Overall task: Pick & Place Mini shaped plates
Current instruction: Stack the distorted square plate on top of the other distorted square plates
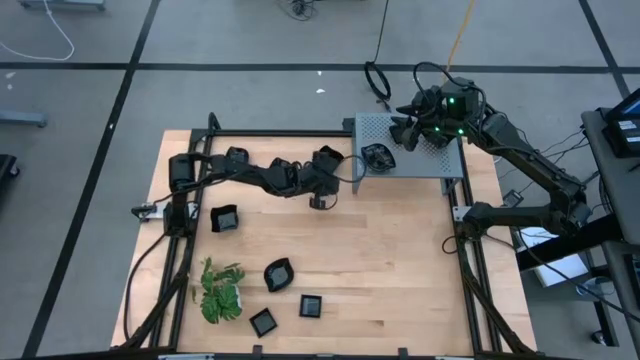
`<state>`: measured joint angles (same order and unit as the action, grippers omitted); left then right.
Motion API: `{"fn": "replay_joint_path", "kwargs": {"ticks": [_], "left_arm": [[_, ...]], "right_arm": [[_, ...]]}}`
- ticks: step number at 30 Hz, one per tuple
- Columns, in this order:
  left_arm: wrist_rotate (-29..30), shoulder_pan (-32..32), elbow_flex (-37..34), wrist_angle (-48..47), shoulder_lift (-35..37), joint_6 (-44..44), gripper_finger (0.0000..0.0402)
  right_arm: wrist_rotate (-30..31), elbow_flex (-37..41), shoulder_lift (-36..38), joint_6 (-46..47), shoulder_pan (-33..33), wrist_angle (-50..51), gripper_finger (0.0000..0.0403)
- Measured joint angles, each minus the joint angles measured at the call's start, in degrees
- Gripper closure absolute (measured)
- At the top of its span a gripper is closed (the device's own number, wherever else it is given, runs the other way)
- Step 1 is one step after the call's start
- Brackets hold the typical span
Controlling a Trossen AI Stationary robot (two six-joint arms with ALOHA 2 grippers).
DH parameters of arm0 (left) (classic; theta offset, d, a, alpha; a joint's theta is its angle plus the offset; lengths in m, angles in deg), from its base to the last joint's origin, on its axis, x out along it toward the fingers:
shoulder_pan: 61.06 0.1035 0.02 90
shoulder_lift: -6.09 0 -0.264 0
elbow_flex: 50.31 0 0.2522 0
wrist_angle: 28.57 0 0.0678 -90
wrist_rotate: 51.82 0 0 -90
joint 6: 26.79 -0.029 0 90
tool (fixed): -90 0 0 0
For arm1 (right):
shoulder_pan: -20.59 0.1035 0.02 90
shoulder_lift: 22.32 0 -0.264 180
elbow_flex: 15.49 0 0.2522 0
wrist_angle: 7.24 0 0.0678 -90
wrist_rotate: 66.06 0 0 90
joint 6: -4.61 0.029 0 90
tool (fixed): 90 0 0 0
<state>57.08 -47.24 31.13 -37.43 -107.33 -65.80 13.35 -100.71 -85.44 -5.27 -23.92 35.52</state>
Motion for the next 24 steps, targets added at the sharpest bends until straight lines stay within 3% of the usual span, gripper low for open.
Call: {"fn": "replay_joint_path", "kwargs": {"ticks": [8,24], "left_arm": [[-1.97,4.89,0.07,-5.65,0.00,7.53,0.0273],[-4.39,9.42,0.07,-9.27,0.00,6.32,0.0273]], "right_arm": [[0.00,0.00,-0.01,-0.03,-0.01,-0.02,0.0273],[0.02,0.00,0.01,-0.03,-0.02,-0.07,0.0273]]}}
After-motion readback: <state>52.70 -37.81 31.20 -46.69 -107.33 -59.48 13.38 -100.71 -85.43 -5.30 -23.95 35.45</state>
